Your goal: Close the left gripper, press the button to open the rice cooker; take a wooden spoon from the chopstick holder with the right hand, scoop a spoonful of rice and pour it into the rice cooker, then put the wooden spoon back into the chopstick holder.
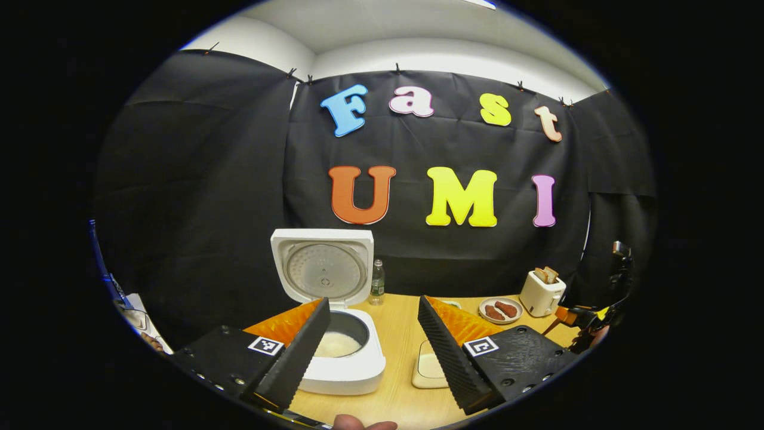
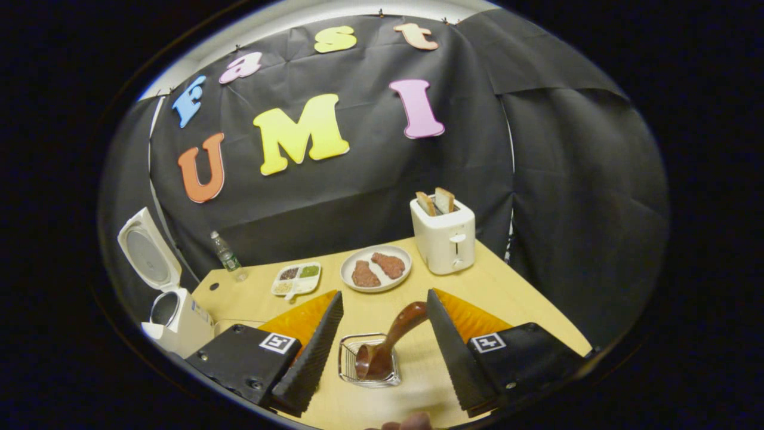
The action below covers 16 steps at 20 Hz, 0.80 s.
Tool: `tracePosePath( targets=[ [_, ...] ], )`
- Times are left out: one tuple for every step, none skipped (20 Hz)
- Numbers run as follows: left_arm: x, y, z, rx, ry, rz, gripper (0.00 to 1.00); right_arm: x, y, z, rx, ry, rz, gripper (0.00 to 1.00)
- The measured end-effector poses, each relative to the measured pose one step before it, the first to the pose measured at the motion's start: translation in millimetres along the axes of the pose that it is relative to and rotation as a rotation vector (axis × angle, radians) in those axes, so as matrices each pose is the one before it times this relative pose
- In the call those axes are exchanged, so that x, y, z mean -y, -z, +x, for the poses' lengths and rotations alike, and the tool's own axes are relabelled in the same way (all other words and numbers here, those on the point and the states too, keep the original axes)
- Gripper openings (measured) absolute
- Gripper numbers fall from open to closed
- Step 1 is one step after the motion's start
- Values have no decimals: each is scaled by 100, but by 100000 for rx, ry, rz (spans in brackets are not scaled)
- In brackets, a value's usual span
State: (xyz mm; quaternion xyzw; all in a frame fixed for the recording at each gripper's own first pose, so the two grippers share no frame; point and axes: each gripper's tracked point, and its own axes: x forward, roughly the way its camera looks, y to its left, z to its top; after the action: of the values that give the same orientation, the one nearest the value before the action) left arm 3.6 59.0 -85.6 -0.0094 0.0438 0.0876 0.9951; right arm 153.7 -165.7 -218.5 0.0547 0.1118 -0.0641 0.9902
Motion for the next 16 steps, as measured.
tracePosePath(
  targets=[
    [-399, -1088, 845, 2046, -81, 1500, 94, -274, -1284, -711, 2516, -587, -1253, 92],
    [-492, -1049, 938, 2279, -663, 1383, 94, -281, -1015, -746, 1936, -503, -1383, 92],
    [-643, -1117, 1267, 2131, -1450, 832, 94, -143, -1134, -736, 2180, -50, -892, 99],
    [-667, -655, 1258, 781, -1479, -165, 94, -57, -1157, -711, 2321, -47, -1068, 100],
    [-453, -795, 1388, 988, -1088, -838, 94, -72, -1158, -776, 2456, -13, -1031, 100],
    [-458, -748, 1241, 728, -941, -1000, 94, -10, -796, -762, 2136, 106, -620, 100],
    [-422, -498, 1147, 1013, -881, -497, 94, -37, -715, -789, 1596, -52, 311, 99],
    [-403, -374, 1262, 974, -863, 384, 94, -134, -408, -776, 913, 61, 1198, 99],
    [-408, -443, 1278, 1313, -444, 1430, 94, -278, -169, -687, 200, -118, 767, 99],
    [-575, -269, 1363, 530, -1274, 2020, 94, -211, 173, -653, 8, 5, 806, 100],
    [-604, -71, 1378, -369, -1157, 978, 94, -347, 121, -610, -430, -162, 534, 99],
    [-528, -73, 1109, -476, -746, -907, 94, -364, 446, -481, -1005, -509, 850, 99],
    [-497, 152, 1262, -1186, -902, -1762, 95, -561, 618, -489, -1296, -712, 493, 99],
    [-607, 440, 1446, -1767, -1212, -1339, 95, -440, 544, -502, -1482, -638, 353, 100],
    [-733, 571, 1400, -1290, -1479, -597, 95, -390, 612, -412, -1409, -78, -101, 100],
    [-605, 586, 1448, -1165, -1436, 513, 95, -181, 479, -384, -1054, 338, -233, 100]
  ],
)
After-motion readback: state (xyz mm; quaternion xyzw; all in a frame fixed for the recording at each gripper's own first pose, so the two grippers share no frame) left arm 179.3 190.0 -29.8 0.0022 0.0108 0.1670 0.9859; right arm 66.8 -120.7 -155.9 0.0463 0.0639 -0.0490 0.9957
